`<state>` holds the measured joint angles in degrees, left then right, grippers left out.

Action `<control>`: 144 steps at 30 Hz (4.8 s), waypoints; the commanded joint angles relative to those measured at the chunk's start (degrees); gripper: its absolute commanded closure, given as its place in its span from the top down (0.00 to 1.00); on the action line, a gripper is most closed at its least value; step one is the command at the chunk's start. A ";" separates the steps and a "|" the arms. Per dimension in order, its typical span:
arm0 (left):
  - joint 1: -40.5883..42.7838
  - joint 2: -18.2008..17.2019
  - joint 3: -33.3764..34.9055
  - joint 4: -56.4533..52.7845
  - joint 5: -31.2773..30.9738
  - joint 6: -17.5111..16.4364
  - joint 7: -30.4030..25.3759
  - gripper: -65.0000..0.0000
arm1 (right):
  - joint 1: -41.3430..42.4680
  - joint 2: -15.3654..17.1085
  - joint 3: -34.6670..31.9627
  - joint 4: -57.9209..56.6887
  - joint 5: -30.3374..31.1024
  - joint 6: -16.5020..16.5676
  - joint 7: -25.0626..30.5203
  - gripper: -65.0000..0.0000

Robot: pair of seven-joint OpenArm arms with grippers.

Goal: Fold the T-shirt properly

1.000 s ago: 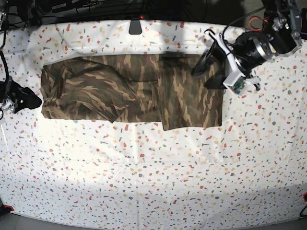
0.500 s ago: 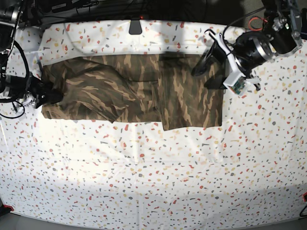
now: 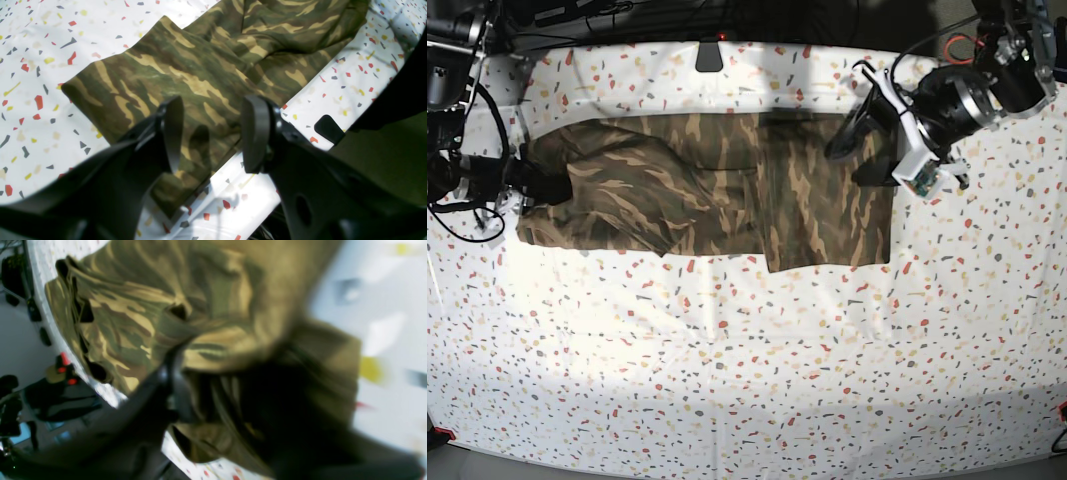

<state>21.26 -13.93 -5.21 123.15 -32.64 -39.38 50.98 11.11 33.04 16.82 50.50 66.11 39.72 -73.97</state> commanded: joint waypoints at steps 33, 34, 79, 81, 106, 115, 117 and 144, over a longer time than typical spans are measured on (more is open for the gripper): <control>-8.20 -0.22 -0.20 -21.94 6.75 3.26 -4.61 0.43 | 6.78 -8.22 -9.27 6.54 18.89 0.28 -1.11 0.00; -8.11 -0.22 -0.20 -21.94 6.78 3.23 -4.55 0.43 | 7.67 -8.87 -11.37 6.60 18.89 0.28 -1.11 0.00; -7.58 -1.68 -0.44 -10.12 19.98 11.58 10.10 0.43 | 17.31 -41.86 -22.84 6.60 8.85 0.28 -1.07 0.00; -7.43 -2.97 -0.44 -10.12 23.91 15.37 10.08 0.43 | 17.31 -42.04 -22.84 6.60 8.83 0.28 -1.05 0.00; -7.30 -4.50 -0.22 -24.85 21.57 18.05 -2.43 0.43 | 17.31 -42.04 -26.97 6.60 7.34 0.28 -0.63 0.00; -7.45 -3.10 -0.20 -24.81 25.03 16.63 0.57 0.43 | 17.31 -42.04 -26.97 6.60 7.32 0.28 1.03 0.00; -7.43 -3.08 -0.20 -24.81 25.09 16.63 0.87 0.43 | 17.31 -42.04 -26.97 6.60 7.34 0.28 1.05 0.11; -7.45 -17.81 -0.22 -16.39 42.23 32.54 1.73 0.39 | 23.21 -42.04 -26.97 6.60 17.42 0.28 -0.57 0.42</control>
<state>14.37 -30.70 -5.08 105.49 8.99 -7.20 53.36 32.45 -8.43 -10.17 56.05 81.97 39.72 -75.07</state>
